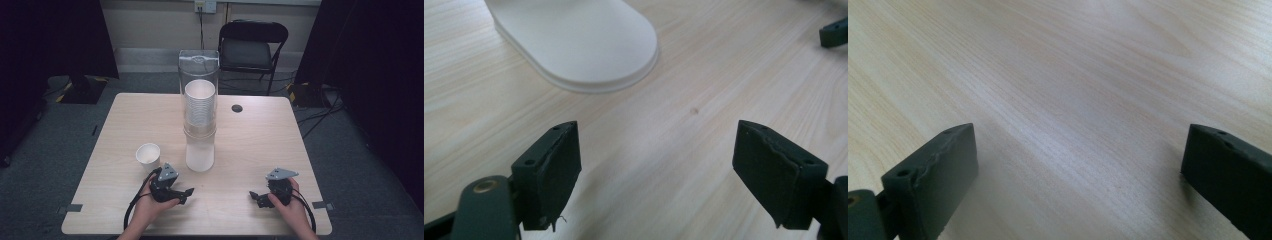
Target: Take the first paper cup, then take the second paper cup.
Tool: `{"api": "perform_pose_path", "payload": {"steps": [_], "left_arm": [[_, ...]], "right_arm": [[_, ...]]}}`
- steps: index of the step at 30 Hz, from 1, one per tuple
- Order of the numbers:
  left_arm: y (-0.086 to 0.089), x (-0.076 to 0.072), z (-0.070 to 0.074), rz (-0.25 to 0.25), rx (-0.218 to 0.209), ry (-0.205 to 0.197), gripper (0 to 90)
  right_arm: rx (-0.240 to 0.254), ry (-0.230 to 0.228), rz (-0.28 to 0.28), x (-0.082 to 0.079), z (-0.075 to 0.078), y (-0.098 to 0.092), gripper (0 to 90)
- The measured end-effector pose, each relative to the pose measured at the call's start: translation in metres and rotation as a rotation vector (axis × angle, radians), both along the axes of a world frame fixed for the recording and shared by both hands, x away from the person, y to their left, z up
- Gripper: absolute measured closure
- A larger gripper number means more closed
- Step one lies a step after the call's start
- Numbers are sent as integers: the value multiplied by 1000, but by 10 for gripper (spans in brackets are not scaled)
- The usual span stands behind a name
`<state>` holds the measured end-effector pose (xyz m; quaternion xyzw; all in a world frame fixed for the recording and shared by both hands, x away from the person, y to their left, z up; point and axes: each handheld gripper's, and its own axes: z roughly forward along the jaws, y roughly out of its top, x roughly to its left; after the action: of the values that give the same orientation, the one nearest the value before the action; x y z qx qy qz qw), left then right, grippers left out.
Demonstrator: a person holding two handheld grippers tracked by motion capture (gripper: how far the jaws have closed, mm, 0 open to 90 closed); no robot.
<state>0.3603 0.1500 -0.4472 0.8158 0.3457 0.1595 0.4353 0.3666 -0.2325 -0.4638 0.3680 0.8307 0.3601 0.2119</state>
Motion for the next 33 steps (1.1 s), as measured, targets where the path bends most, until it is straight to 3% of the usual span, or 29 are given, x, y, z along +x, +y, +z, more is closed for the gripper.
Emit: {"api": "perform_pose_path", "payload": {"steps": [13, 16, 18, 25, 27, 28, 33], "left_arm": [[-17, 16, 13, 13, -36, -14, 194], [-18, 22, 17, 29, -34, -15, 194], [-19, 25, 18, 44, -61, -16, 201], [-25, 34, 25, 69, -44, -15, 201], [-25, 38, 28, 66, -51, -20, 201], [-27, 40, 30, 89, -62, -14, 203], [-28, 49, 40, 103, -71, -49, 203]], "right_arm": [[0, 0, -1, 0, 0, 0, 10], [-4, -1, -2, 0, 0, 0, 7], [-4, -1, -2, 0, 0, 0, 7], [-3, -1, -2, 0, 0, 0, 7], [-3, -2, -3, 0, 0, 0, 7], [-3, -1, -5, 0, 0, 0, 7], [-3, -1, -5, 0, 0, 0, 7]]}}
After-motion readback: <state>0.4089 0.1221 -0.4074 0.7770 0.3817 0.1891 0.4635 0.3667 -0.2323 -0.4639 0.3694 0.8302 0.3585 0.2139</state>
